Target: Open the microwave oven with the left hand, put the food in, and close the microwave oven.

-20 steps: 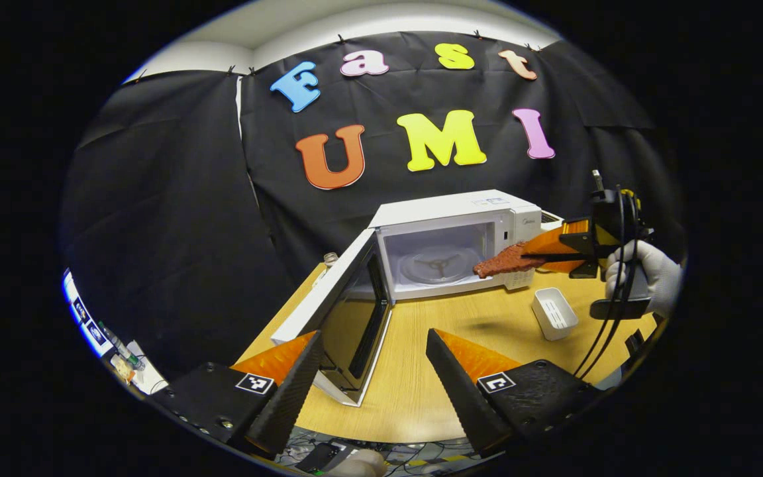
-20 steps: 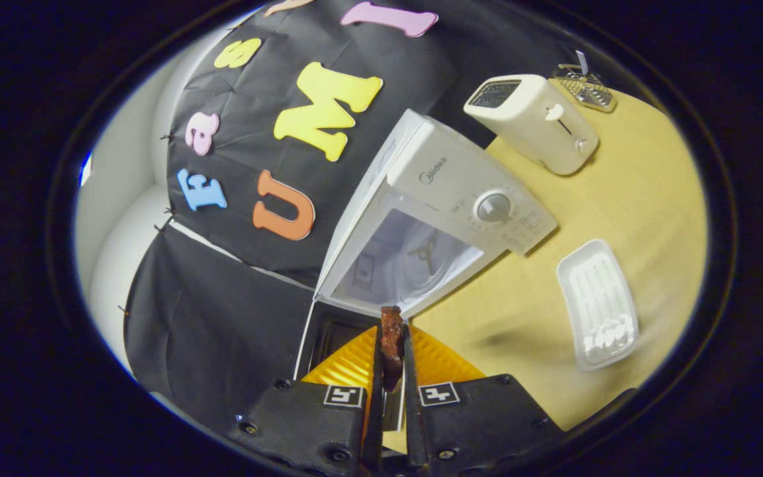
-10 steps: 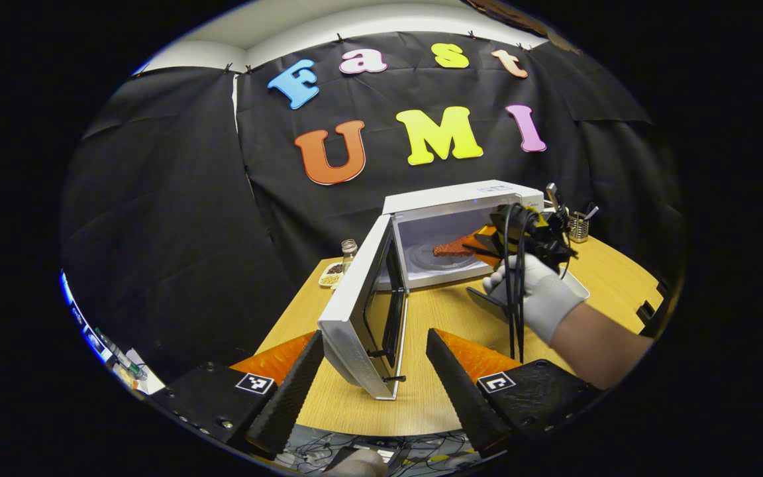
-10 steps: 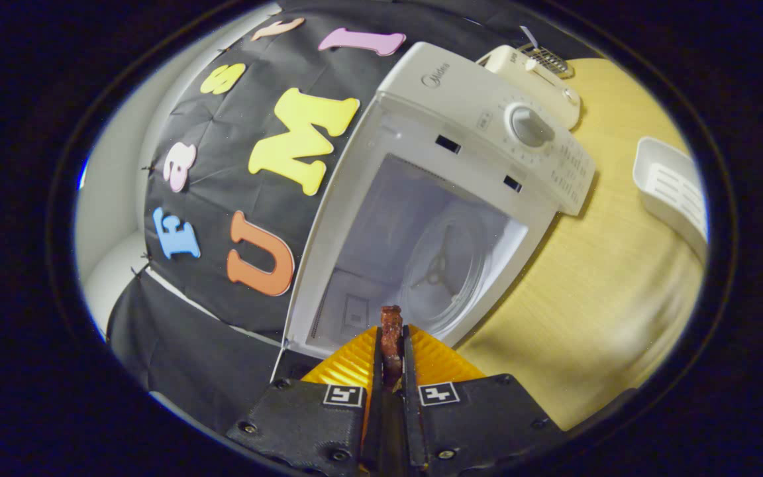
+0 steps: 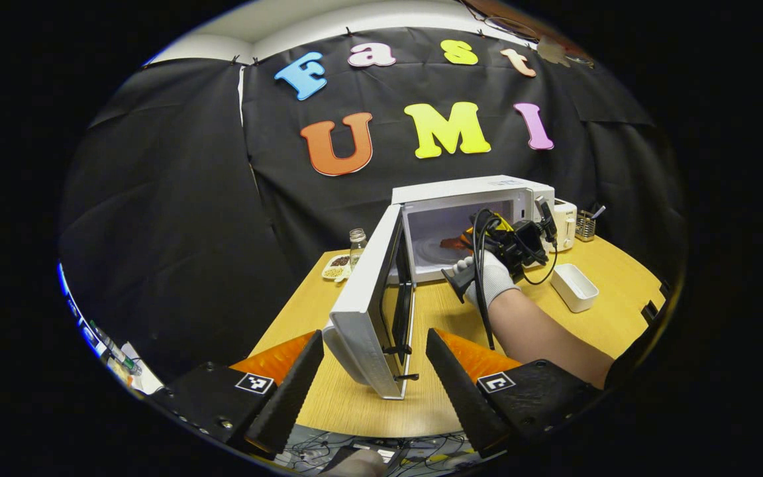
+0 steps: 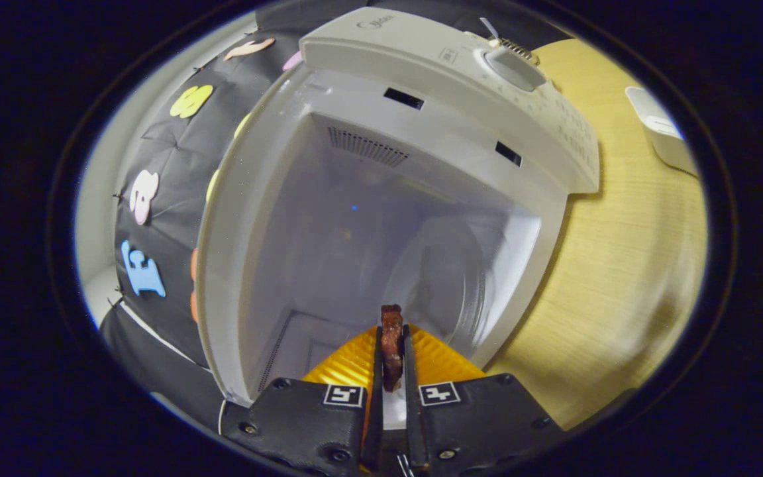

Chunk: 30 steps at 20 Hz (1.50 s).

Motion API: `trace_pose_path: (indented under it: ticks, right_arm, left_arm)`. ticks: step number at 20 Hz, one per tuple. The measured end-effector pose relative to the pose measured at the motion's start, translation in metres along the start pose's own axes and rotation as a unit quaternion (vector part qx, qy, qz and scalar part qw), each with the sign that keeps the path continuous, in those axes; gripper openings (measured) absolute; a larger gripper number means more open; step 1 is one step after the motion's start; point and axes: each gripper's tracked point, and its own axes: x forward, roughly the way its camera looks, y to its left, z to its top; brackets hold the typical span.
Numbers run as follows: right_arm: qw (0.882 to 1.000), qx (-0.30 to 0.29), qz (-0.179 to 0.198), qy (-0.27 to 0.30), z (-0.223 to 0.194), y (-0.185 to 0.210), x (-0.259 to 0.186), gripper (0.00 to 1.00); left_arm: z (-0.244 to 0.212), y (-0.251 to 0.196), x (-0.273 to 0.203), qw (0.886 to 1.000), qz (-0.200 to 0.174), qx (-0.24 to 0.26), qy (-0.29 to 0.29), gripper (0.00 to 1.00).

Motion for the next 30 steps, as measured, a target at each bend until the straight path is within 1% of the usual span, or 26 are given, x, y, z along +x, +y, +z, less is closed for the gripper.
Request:
trace_pose_path:
  ticks: [1, 2, 4, 5, 6, 7, 8, 10, 11, 12, 13, 14, 15, 16, 17, 18, 19, 20, 21, 22, 23, 25, 26, 28, 29, 30]
  right_arm:
    - [1.0, -0.023, -0.007, -0.009, 0.0, -0.004, 0.005, 0.17]
    - [0.999, -0.036, -0.006, -0.009, -0.001, -0.008, 0.009, 0.17]
    - [1.0, -0.018, -0.004, -0.008, -0.003, -0.008, 0.015, 0.17]
    - [1.0, -0.026, -0.009, -0.007, -0.005, -0.014, 0.018, 0.18]
    - [0.999, -0.043, -0.007, -0.015, -0.003, -0.015, 0.016, 0.18]
    - [0.998, -0.067, -0.009, -0.018, -0.002, -0.015, 0.019, 0.22]
    - [0.995, -0.097, -0.016, -0.025, 0.001, -0.017, 0.015, 0.22]
    - [0.989, -0.146, -0.023, -0.025, 0.0, -0.019, 0.016, 0.28]
    - [0.986, -0.16, -0.024, -0.025, 0.001, -0.019, 0.017, 0.17]
    - [0.983, -0.179, -0.027, -0.026, 0.002, -0.02, 0.018, 0.34]
    - [0.979, -0.199, -0.034, -0.026, 0.003, -0.022, 0.018, 0.24]
    - [0.969, -0.241, -0.041, -0.033, 0.004, -0.022, 0.017, 0.41]
    - [0.959, -0.277, -0.053, -0.032, 0.004, -0.024, 0.015, 0.46]
    - [0.949, -0.307, -0.054, -0.033, 0.002, -0.022, 0.013, 0.49]
    - [0.943, -0.326, -0.056, -0.036, 0.0, -0.019, 0.012, 0.51]
    - [0.937, -0.342, -0.053, -0.036, 0.0, -0.017, 0.011, 0.42]
    - [0.93, -0.363, -0.055, -0.033, -0.002, -0.016, 0.01, 0.48]
    - [0.924, -0.376, -0.057, -0.032, -0.002, -0.016, 0.01, 0.6]
    - [0.915, -0.398, -0.059, -0.034, -0.001, -0.016, 0.01, 0.6]
    - [0.909, -0.411, -0.064, -0.036, 0.002, -0.016, 0.007, 0.73]
    - [0.907, -0.414, -0.065, -0.042, 0.007, -0.014, 0.006, 0.78]
    - [0.899, -0.431, -0.056, -0.057, 0.018, -0.004, 0.003, 0.85]
    - [0.897, -0.435, -0.053, -0.054, 0.017, -0.002, 0.002, 0.99]
    - [0.893, -0.445, -0.051, -0.05, 0.022, 0.001, -0.003, 1.0]
    - [0.891, -0.449, -0.05, -0.048, 0.026, 0.006, -0.009, 0.9]
    - [0.884, -0.462, -0.047, -0.049, 0.031, 0.013, -0.019, 1.0]
  left_arm:
    - [0.001, -0.001, 0.002, 1.0, -0.002, 0.0, -0.001, 0.96]
    - [0.002, -0.003, 0.004, 1.0, -0.004, 0.001, 0.0, 0.96]
    - [0.004, -0.007, 0.007, 1.0, -0.008, -0.002, 0.003, 0.96]
    - [0.006, -0.009, 0.006, 1.0, -0.008, -0.006, 0.001, 0.96]
    - [0.006, -0.007, 0.008, 1.0, -0.007, -0.01, 0.005, 0.96]
    - [0.004, -0.007, 0.009, 1.0, -0.01, -0.011, 0.007, 0.96]
    - [0.006, -0.006, 0.008, 1.0, -0.01, -0.011, 0.007, 0.96]
    - [0.007, -0.001, 0.008, 1.0, -0.006, -0.006, 0.005, 0.96]
    - [0.007, 0.001, 0.009, 1.0, -0.004, -0.004, 0.005, 0.95]
    - [0.007, 0.003, 0.01, 1.0, -0.002, -0.004, 0.004, 0.96]
    - [0.008, 0.004, 0.011, 1.0, -0.001, -0.005, 0.004, 0.96]
    - [0.007, 0.006, 0.011, 1.0, 0.002, -0.008, 0.006, 0.96]
    - [0.005, 0.007, 0.012, 1.0, 0.002, -0.014, 0.01, 0.96]
    - [0.002, 0.007, 0.012, 1.0, 0.001, -0.022, 0.015, 0.96]
    - [0.001, 0.007, 0.013, 1.0, 0.002, -0.024, 0.016, 0.96]
    - [-0.001, 0.007, 0.013, 1.0, 0.004, -0.022, 0.019, 0.96]
    - [0.0, 0.008, 0.013, 1.0, 0.006, -0.019, 0.017, 0.96]
    - [0.003, 0.01, 0.011, 1.0, 0.008, -0.018, 0.012, 0.96]
    - [0.005, 0.013, 0.012, 1.0, 0.01, -0.017, 0.01, 0.96]
    - [0.006, 0.012, 0.013, 1.0, 0.011, -0.017, 0.007, 0.96]
    - [0.007, 0.012, 0.013, 1.0, 0.01, -0.017, 0.006, 0.96]
    - [0.008, 0.012, 0.012, 1.0, 0.011, -0.017, 0.006, 0.96]
    - [0.009, 0.014, 0.012, 1.0, 0.013, -0.016, 0.002, 0.96]
    - [0.015, 0.019, 0.011, 1.0, 0.02, -0.015, -0.006, 0.96]
    - [0.018, 0.021, 0.011, 1.0, 0.022, -0.015, -0.009, 0.96]
    - [0.02, 0.025, 0.009, 0.999, 0.026, -0.016, -0.013, 0.96]
